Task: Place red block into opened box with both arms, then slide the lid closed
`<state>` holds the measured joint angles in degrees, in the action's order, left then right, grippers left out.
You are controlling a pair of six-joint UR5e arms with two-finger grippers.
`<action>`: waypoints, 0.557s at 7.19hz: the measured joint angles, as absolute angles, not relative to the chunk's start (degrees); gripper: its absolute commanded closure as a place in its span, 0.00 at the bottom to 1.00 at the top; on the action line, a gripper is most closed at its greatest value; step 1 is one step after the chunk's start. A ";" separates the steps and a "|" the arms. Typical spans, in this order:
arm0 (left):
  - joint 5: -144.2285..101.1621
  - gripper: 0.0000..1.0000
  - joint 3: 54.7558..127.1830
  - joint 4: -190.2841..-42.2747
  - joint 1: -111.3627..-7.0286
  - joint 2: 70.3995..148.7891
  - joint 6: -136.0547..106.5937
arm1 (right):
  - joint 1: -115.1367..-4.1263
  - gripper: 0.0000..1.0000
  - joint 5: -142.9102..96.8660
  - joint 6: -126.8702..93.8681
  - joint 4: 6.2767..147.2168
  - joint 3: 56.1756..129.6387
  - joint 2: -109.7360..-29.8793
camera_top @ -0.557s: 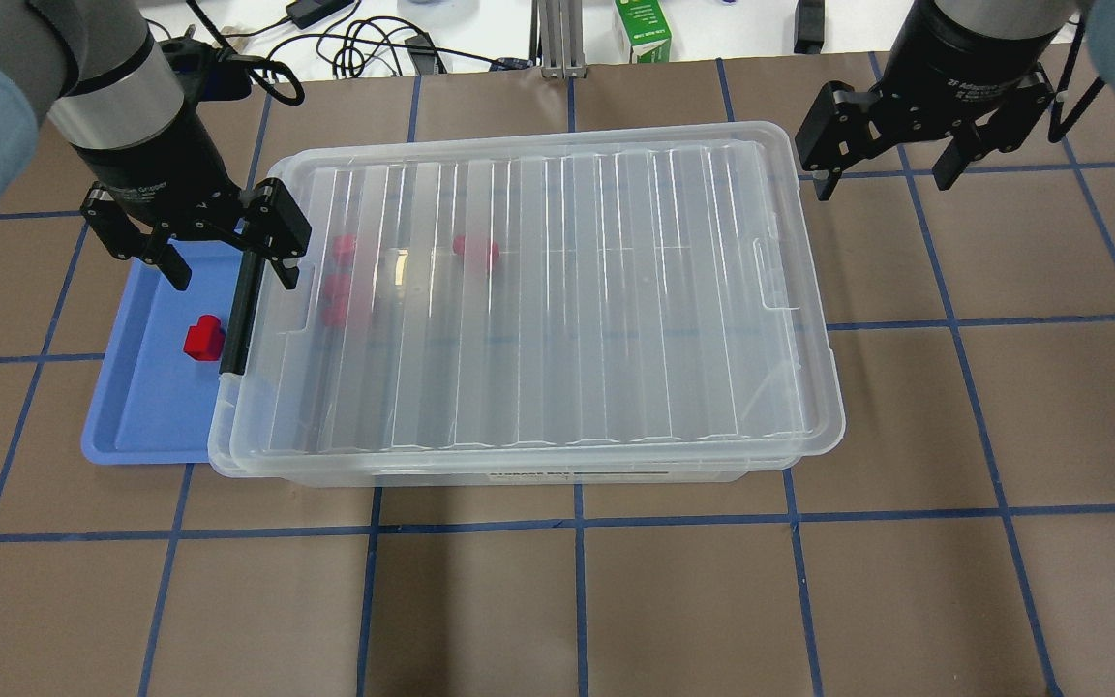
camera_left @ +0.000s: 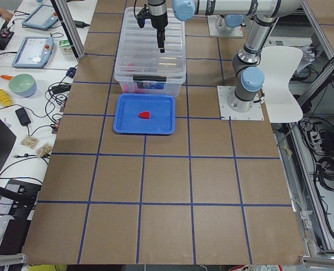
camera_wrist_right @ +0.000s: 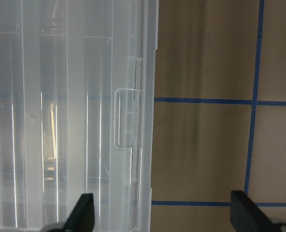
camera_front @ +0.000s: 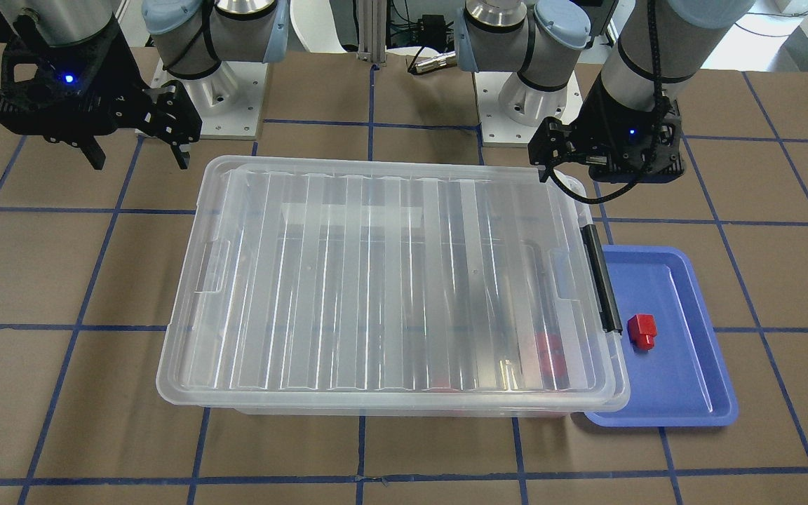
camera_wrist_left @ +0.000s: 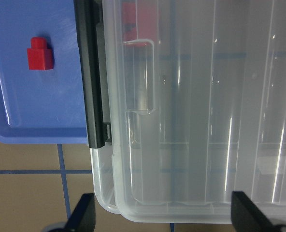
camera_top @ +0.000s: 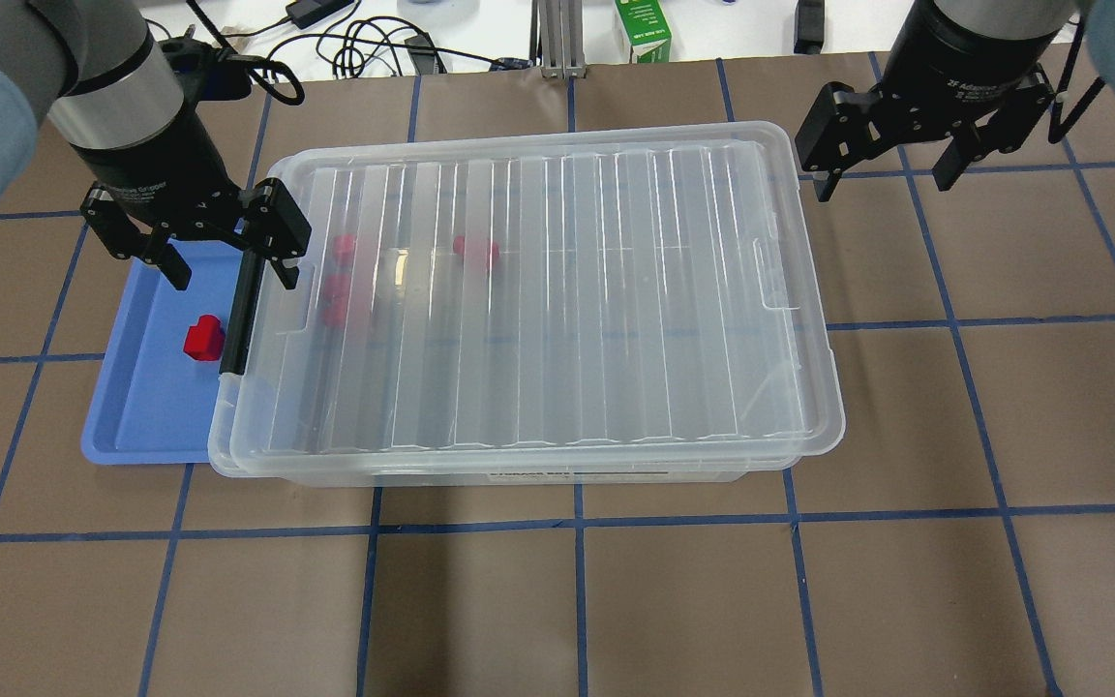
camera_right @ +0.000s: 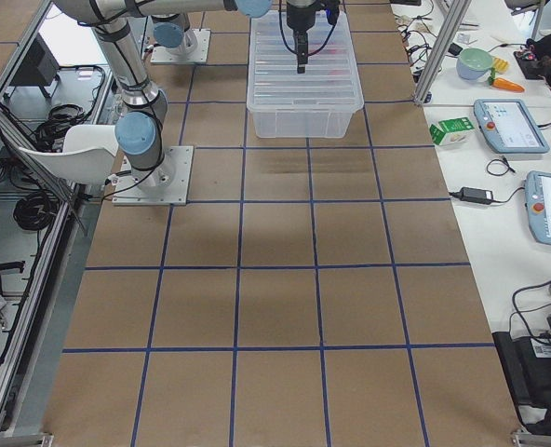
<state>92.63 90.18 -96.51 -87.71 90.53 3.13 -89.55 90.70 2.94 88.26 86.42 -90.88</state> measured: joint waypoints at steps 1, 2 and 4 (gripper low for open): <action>92.66 0.00 90.18 -96.50 -87.71 90.53 3.26 | -89.41 0.00 90.70 3.09 88.26 86.45 -90.86; 92.68 0.00 90.18 -96.50 -87.72 90.53 3.36 | -89.12 0.00 90.73 3.24 88.14 86.67 -90.84; 92.66 0.00 90.13 -96.35 -87.70 90.43 3.58 | -88.88 0.00 90.76 3.33 88.14 87.65 -90.12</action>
<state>92.66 90.13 -96.35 -87.70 90.43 3.58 -88.88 90.76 3.33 88.14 87.65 -90.12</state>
